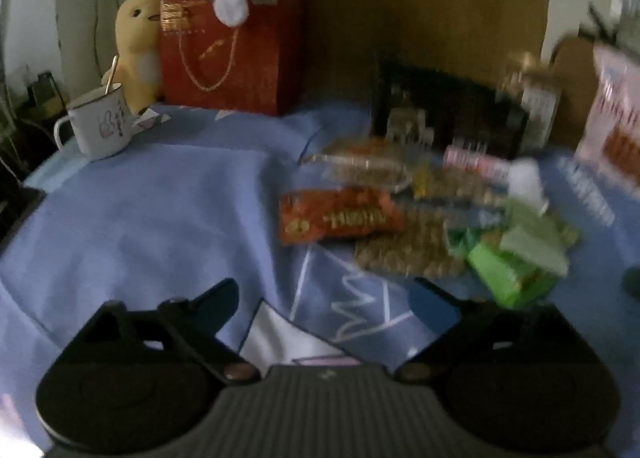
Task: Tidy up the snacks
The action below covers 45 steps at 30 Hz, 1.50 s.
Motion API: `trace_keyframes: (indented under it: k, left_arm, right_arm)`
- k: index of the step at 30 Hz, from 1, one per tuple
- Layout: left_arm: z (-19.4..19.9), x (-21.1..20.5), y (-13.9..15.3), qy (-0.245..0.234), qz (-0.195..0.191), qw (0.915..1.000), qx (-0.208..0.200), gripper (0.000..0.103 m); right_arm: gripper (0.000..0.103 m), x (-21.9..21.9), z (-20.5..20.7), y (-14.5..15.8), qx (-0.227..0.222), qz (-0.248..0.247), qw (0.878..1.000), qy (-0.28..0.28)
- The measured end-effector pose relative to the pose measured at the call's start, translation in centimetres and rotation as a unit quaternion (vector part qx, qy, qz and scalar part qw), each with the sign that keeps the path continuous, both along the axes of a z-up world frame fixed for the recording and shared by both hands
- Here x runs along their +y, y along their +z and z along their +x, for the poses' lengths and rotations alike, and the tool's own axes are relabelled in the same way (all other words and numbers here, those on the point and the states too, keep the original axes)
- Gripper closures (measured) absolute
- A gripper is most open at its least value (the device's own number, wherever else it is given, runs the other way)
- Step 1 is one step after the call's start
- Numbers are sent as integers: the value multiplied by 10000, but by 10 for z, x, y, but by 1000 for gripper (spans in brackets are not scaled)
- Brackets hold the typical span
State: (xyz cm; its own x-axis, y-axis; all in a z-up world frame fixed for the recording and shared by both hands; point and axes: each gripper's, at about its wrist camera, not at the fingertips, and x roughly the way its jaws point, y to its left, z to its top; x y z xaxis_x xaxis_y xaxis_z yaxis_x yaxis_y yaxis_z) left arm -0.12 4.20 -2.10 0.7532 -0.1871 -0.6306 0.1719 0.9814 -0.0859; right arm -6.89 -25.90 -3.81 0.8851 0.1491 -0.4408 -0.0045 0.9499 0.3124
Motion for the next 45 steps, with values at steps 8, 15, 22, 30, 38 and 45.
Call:
trace_keyframes:
  k: [8, 15, 22, 30, 38, 45]
  left_arm:
    - [18, -17, 23, -1286, -1116, 9854, 6, 41]
    - [62, -86, 9, -2259, -1110, 9649, 750, 66]
    - [78, -102, -4, -2412, -1278, 9549, 1169, 78]
    - [81, -70, 50, -2179, -1601, 9604, 678, 79]
    - [189, -98, 87, -1650, -1403, 9757, 329, 76]
    - [227, -73, 67, -948, -1628, 9821, 45, 71]
  right_arm:
    - [57, 22, 26, 9, 484, -40, 9950, 874]
    - [58, 29, 39, 9, 680, -100, 9888, 1324]
    - [60, 42, 72, 1, 993, -220, 9795, 1741]
    - [64, 55, 73, 27, 439, -282, 9807, 1884]
    - [65, 53, 179, 60, -126, -551, 9851, 1623]
    - [63, 16, 224, 55, 16, -642, 9930, 994]
